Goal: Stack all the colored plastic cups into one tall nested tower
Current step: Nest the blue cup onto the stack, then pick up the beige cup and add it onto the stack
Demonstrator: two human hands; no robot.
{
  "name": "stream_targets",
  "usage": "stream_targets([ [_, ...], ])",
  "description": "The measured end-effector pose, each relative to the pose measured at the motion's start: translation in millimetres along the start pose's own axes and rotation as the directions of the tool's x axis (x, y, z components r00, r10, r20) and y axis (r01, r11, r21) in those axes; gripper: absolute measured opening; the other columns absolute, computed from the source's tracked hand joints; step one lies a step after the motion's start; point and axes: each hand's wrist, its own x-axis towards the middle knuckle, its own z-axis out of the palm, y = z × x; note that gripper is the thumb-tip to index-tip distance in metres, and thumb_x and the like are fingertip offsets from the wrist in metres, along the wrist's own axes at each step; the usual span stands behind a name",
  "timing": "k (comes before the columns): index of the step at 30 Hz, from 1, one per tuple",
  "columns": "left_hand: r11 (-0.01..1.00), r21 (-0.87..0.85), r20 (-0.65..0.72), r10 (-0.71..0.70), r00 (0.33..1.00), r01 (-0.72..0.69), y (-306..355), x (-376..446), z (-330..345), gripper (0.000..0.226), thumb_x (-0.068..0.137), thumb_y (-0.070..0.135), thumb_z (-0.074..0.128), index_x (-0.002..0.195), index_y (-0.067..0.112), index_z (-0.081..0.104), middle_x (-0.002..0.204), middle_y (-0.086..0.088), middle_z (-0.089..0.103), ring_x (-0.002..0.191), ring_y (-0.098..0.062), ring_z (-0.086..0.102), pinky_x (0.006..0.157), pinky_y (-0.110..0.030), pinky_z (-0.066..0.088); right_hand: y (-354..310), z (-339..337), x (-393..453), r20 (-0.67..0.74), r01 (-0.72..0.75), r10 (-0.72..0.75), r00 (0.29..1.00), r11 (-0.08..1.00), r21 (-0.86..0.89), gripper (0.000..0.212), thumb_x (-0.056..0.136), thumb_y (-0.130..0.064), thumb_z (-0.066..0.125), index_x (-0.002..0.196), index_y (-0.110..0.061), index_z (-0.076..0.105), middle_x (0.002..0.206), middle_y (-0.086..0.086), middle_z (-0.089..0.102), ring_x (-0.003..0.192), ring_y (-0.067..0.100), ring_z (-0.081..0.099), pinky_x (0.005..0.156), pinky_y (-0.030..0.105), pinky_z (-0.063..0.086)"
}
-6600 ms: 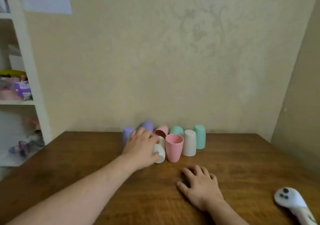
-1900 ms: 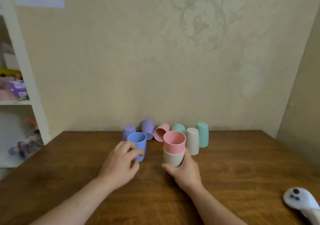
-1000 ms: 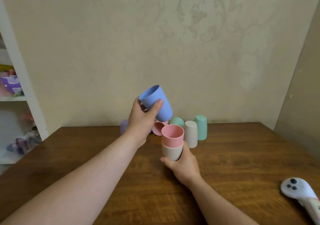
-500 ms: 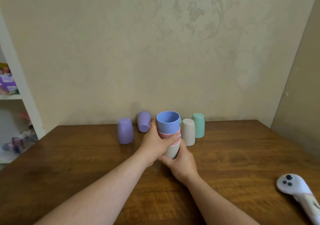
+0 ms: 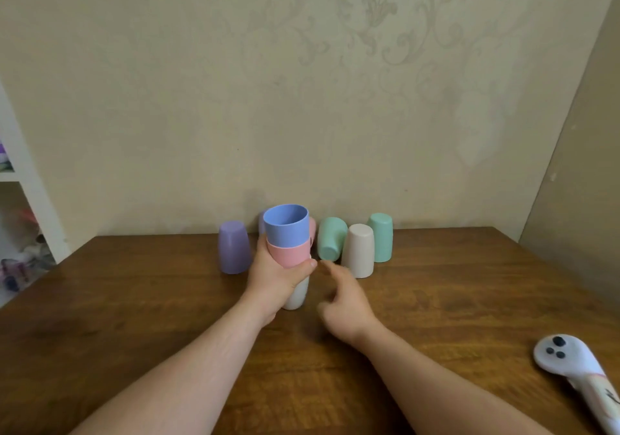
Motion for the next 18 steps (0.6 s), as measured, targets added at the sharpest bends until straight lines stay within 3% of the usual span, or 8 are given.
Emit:
stream_targets([
  [2,1.000,0.008,0.006,0.014,1.000,-0.014,-3,6,-3,0.071,0.074,0.012,0.097,0.133,0.027,0.060,0.113,0.010,0.077,0.103,-0.005,0.075,0.088,-0.030,0.060,-3,-22,19,-0.188,-0.039,0.024,0.982,0.996,-0.077,0.066,0.090,-0.006,0.062,0.153,-0.023,0.056,0.157,0.003,0.050,0.138,0.027,0.055,0.117,0.039,0.046],
  [4,1.000,0.011,0.018,0.015,1.000,-0.016,-6,8,-3,0.070,0.074,0.013,0.097,0.132,0.028,0.060,0.111,0.012,0.077,0.101,-0.005,0.075,0.084,-0.028,0.059,-9,-48,42,-0.294,-0.051,-0.040,0.955,0.954,-0.296,0.058,0.095,-0.015,0.059,0.152,-0.026,0.057,0.157,0.003,0.048,0.137,0.032,0.050,0.111,0.042,0.047],
  [6,1.000,0.008,0.019,0.009,1.000,-0.009,-7,7,-3,0.072,0.073,0.016,0.097,0.133,0.029,0.060,0.113,0.010,0.077,0.102,-0.006,0.075,0.085,-0.029,0.059,-17,-69,61,-0.229,-0.062,-0.071,0.971,0.848,-0.526,0.062,0.099,-0.025,0.054,0.159,-0.035,0.045,0.167,0.002,0.034,0.140,0.038,0.041,0.108,0.048,0.046],
  [9,1.000,0.014,0.011,0.001,1.000,-0.001,-10,8,-2,0.076,0.071,0.017,0.098,0.135,0.028,0.059,0.115,0.010,0.076,0.101,-0.003,0.074,0.085,-0.029,0.059,-18,-77,79,-0.046,-0.058,0.035,0.998,0.682,-0.729,0.066,0.103,-0.037,0.047,0.164,-0.046,0.026,0.174,-0.001,0.019,0.145,0.046,0.034,0.109,0.056,0.044],
  [11,1.000,0.015,0.008,-0.002,1.000,0.002,-9,9,-2,0.077,0.069,0.020,0.098,0.134,0.029,0.059,0.115,0.009,0.076,0.100,-0.004,0.074,0.085,-0.029,0.059,-11,-76,83,0.012,-0.060,0.097,0.995,0.706,-0.706,0.068,0.102,-0.040,0.052,0.164,-0.044,0.024,0.170,0.001,0.023,0.144,0.049,0.039,0.110,0.058,0.046],
  [13,1.000,0.019,0.010,-0.007,1.000,0.007,-10,9,-2,0.077,0.067,0.022,0.098,0.133,0.030,0.059,0.115,0.009,0.076,0.101,-0.004,0.074,0.085,-0.030,0.059,-3,-74,82,-0.012,-0.062,0.071,0.997,0.767,-0.638,0.066,0.099,-0.035,0.060,0.160,-0.040,0.034,0.161,0.006,0.031,0.133,0.048,0.052,0.106,0.054,0.052],
  [16,1.000,0.015,0.014,-0.005,1.000,0.005,-10,9,-2,0.076,0.070,0.017,0.098,0.134,0.029,0.059,0.116,0.008,0.075,0.100,-0.003,0.074,0.085,-0.029,0.059,2,-75,72,-0.086,-0.062,0.021,0.996,0.853,-0.517,0.057,0.092,-0.032,0.073,0.144,-0.038,0.049,0.146,0.006,0.038,0.113,0.042,0.061,0.095,0.044,0.056],
  [18,1.000,0.010,0.024,-0.006,1.000,0.006,-10,9,-3,0.074,0.073,0.013,0.098,0.134,0.028,0.059,0.116,0.007,0.075,0.100,-0.002,0.074,0.085,-0.028,0.058,1,-79,64,-0.125,-0.085,0.037,0.992,0.906,-0.414,0.052,0.087,-0.035,0.082,0.126,-0.034,0.049,0.135,0.005,0.039,0.104,0.037,0.061,0.089,0.041,0.054],
])
